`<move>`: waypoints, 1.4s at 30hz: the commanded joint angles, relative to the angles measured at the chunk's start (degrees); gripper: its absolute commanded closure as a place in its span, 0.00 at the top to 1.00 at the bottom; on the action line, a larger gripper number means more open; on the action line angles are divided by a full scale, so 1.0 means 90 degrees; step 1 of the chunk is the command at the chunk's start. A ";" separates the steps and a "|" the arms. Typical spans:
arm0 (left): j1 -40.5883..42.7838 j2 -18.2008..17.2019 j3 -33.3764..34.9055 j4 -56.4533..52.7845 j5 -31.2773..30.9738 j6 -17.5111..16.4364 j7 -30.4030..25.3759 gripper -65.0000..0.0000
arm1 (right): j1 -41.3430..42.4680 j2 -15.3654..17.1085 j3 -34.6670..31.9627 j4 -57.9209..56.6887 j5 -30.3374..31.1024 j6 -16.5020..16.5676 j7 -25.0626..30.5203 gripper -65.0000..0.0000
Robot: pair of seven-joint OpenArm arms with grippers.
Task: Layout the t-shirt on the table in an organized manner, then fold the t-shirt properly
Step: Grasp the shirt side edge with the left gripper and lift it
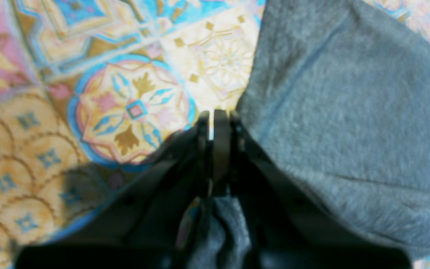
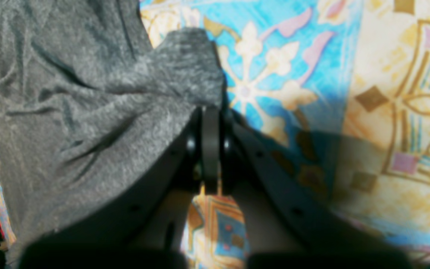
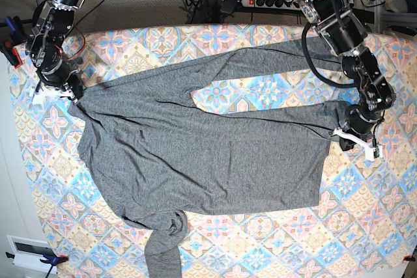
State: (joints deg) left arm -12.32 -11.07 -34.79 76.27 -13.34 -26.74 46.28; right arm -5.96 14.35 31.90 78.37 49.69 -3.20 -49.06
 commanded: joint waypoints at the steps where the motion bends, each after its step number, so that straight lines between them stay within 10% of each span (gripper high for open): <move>1: 0.0035 -0.0064 0.0217 0.0439 -0.0124 -0.0062 -0.0156 0.00 | 0.0178 0.0110 0.0036 0.0030 -0.0261 -0.0147 0.0083 0.00; 11: 0.1344 -0.0709 0.2053 0.2402 -0.0114 -0.0071 -0.0156 0.00 | 0.0403 0.0110 0.0016 0.0030 -0.0261 -0.0147 0.0074 0.00; 29: 0.2702 -0.2145 0.2082 0.2461 -0.0085 -0.0071 -0.0185 0.00 | 0.0393 0.0110 0.0026 0.0030 -0.0261 -0.0147 0.0074 0.00; 42: 0.2731 -0.2321 0.2082 0.2109 0.0442 -0.0071 -0.0214 0.00 | 0.0295 0.0110 0.0026 0.0030 -0.0261 -0.0147 0.0044 0.00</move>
State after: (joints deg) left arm 12.84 -30.74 -15.64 94.56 -9.34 -27.86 45.17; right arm -3.53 14.33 31.83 77.89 47.22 -4.58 -48.58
